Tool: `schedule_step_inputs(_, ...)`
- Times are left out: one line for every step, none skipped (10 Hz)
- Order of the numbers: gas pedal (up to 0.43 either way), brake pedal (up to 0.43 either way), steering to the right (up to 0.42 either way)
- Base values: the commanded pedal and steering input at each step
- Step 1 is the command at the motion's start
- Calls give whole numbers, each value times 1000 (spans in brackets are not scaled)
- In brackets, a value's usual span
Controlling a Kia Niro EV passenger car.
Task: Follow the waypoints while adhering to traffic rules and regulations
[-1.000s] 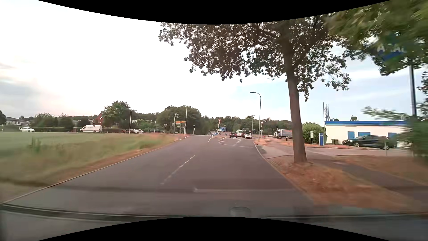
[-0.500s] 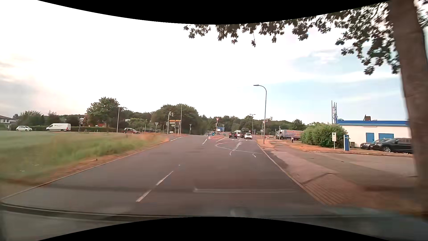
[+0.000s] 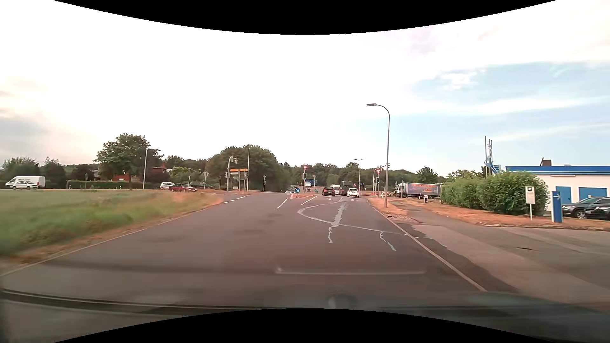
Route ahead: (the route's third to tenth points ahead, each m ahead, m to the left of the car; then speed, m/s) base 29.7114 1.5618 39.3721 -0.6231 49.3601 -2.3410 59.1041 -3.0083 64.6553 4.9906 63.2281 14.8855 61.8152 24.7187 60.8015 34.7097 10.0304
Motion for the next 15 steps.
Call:
schedule_step_inputs(177,0,7)
schedule_step_inputs(169,0,6)
schedule_step_inputs(157,0,5)
schedule_step_inputs(150,0,5)
schedule_step_inputs(138,0,8)
schedule_step_inputs(138,0,9)
schedule_step_inputs(118,0,12)
schedule_step_inputs(118,0,14)
schedule_step_inputs(118,0,14)
schedule_step_inputs(98,0,14)
schedule_step_inputs(79,0,14)
schedule_step_inputs(79,0,13)
schedule_step_inputs(59,0,12)
schedule_step_inputs(28,0,12)
schedule_step_inputs(20,0,12)
